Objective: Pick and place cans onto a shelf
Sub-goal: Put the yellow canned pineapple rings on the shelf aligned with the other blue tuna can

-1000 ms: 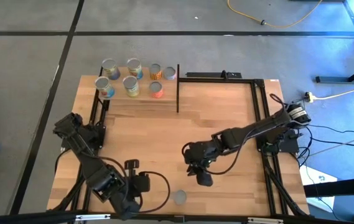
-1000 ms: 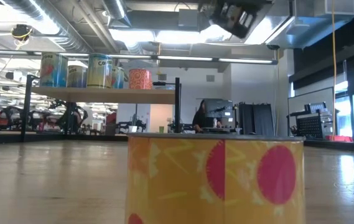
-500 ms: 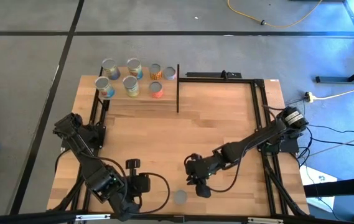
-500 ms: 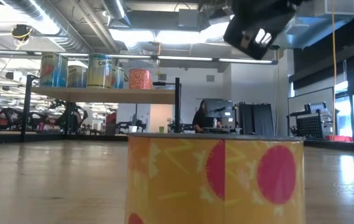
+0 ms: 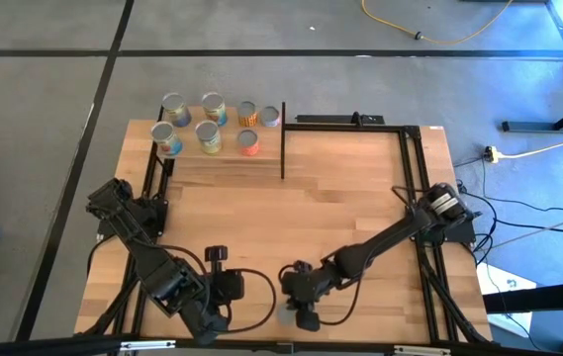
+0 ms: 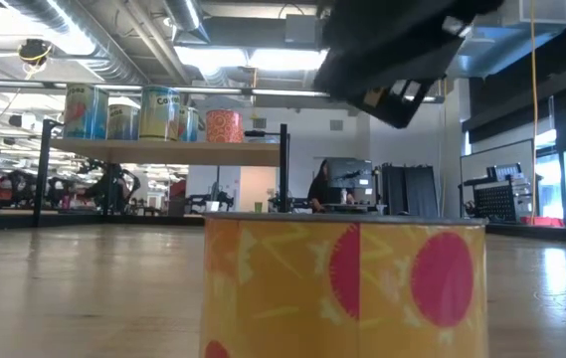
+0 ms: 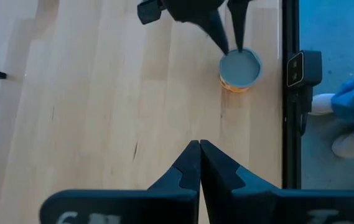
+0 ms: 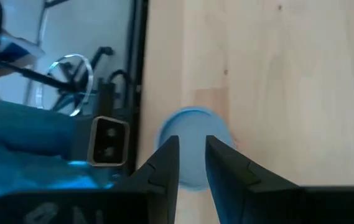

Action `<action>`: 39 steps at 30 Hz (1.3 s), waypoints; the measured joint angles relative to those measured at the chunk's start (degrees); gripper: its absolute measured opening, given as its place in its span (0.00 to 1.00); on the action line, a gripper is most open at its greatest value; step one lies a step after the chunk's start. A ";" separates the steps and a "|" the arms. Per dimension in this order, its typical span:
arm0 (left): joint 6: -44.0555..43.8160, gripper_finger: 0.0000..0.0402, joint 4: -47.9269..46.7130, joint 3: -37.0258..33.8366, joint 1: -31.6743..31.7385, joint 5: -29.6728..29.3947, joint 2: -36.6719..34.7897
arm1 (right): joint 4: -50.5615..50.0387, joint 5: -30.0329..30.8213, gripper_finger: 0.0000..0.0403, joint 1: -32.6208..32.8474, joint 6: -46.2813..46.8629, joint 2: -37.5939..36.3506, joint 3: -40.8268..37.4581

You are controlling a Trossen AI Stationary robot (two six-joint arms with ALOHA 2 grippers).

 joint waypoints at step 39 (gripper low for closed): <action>0.20 0.00 0.35 0.00 -0.17 -0.04 0.00 | 0.73 6.27 0.19 2.07 6.95 9.17 0.75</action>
